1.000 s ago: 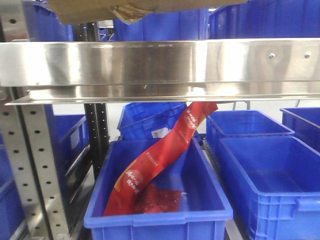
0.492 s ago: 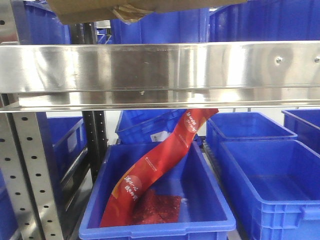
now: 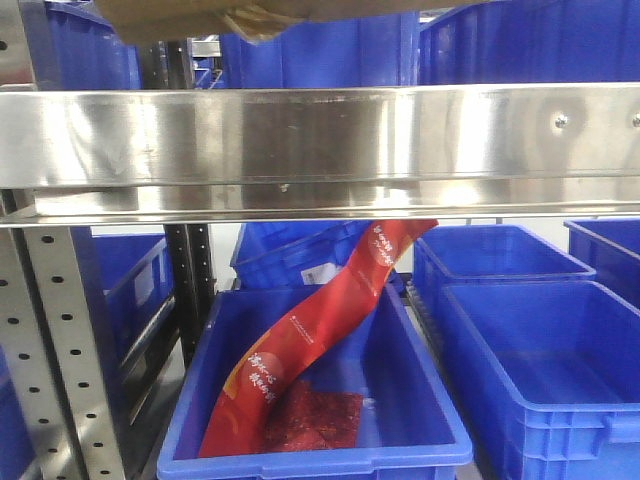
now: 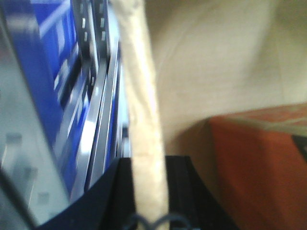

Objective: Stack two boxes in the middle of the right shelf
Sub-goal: 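Lower the held box stack onto the middle steel shelf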

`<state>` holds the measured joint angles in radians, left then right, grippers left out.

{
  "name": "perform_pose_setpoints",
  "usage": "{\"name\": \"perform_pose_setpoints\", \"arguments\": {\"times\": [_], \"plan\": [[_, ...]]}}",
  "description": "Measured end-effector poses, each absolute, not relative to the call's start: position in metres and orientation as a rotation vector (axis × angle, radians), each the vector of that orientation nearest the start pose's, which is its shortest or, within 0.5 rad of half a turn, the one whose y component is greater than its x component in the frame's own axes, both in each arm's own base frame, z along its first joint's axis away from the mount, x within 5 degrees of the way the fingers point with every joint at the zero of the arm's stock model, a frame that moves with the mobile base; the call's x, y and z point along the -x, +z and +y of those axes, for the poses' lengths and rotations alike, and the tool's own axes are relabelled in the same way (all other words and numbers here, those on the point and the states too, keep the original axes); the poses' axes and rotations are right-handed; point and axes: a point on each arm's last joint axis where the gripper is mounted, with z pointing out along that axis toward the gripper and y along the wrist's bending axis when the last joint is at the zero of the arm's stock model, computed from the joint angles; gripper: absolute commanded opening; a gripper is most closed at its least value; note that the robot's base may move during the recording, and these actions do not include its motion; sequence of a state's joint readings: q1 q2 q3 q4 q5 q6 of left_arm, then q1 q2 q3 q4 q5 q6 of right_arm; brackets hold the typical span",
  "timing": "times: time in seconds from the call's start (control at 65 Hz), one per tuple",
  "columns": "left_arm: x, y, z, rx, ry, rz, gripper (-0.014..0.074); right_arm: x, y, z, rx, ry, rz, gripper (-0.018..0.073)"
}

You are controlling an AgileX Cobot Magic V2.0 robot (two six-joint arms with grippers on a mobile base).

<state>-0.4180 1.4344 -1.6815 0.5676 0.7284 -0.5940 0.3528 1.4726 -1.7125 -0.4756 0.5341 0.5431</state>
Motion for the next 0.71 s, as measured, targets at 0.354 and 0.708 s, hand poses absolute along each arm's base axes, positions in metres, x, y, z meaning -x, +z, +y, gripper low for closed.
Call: {"name": "perform_pose_setpoints", "arguments": {"times": [0.354, 0.708], "plan": [[-0.311, 0.478, -0.097, -0.004, -0.053, 1.849, -0.0111, -0.327, 0.473, 0.093, -0.018, 0.080, 1.880, -0.0153], [-0.336, 0.454, -0.092, 0.038, -0.048, 1.931, -0.0111, -0.353, 0.444, 0.103, -0.005, 0.065, 1.958, -0.0153]]}}
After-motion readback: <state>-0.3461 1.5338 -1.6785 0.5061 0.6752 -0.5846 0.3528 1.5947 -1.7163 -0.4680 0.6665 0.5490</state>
